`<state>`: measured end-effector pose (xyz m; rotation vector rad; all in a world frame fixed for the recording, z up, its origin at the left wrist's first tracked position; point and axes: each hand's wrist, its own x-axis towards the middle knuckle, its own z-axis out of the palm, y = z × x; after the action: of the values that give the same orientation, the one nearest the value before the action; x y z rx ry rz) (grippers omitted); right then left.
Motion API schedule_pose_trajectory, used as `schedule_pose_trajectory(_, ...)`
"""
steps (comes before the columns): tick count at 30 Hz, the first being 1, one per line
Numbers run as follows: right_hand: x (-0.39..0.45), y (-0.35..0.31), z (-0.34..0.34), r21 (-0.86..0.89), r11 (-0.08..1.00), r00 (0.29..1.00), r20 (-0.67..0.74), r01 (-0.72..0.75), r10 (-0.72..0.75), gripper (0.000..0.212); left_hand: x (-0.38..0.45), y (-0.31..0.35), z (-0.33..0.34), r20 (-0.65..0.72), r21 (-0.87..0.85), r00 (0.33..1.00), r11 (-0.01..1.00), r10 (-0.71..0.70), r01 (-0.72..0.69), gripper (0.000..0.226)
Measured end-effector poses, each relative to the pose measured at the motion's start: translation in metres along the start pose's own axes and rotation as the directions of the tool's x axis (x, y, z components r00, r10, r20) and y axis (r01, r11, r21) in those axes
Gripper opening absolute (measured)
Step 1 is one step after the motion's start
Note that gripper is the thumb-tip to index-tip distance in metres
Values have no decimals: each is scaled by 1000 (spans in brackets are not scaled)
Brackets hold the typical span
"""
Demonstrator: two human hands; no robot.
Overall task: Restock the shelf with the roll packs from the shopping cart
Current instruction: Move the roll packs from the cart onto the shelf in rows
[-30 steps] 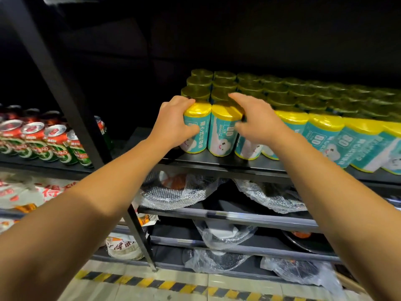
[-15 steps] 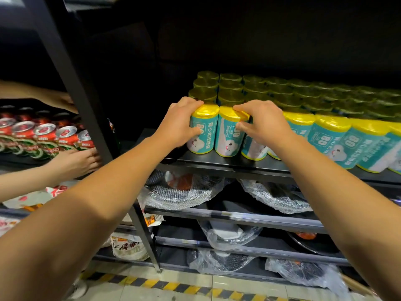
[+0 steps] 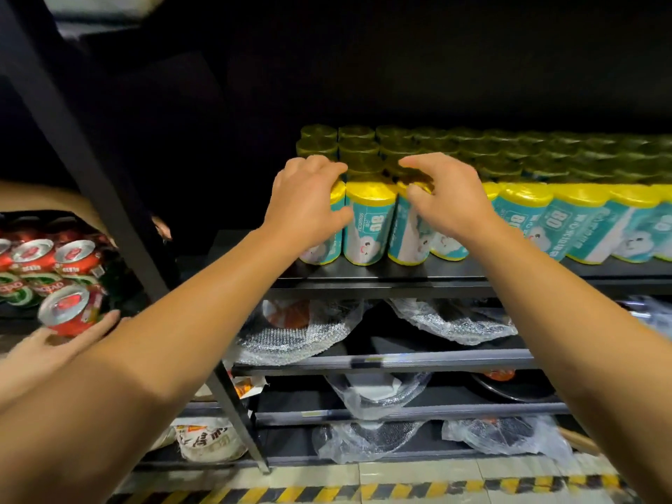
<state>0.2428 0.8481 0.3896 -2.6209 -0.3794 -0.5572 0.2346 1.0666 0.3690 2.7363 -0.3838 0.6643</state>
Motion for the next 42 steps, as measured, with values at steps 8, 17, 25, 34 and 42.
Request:
schedule_pose_trajectory(8, -7, 47, -18, -72, 995, 996, -51, -76, 72, 42, 24, 55, 25, 58, 22, 995, 997, 76, -78, 60)
schedule_pose_trajectory(17, -3, 89, -28, -261, 963, 995, 63, -64, 84, 50, 46, 99, 44, 136, 180, 990, 982, 32, -56, 71)
schedule_pose_trajectory(25, 1, 104, -24, -226, 974, 998, 63, -12, 27, 50, 48, 101, 47, 143, 166, 990, 986, 5, -29, 67)
schedule_pose_trajectory(34, 3, 114, -29, -181, 983, 993, 114, 40, -19, 51, 46, 101, 39, 213, 124, 977, 992, -9, -18, 63)
schedule_pose_trajectory(42, 3, 120, -32, -118, 991, 986, 163, 58, -38, 49, 53, 96, 38, 293, 92, 956, 996, -17, -10, 62)
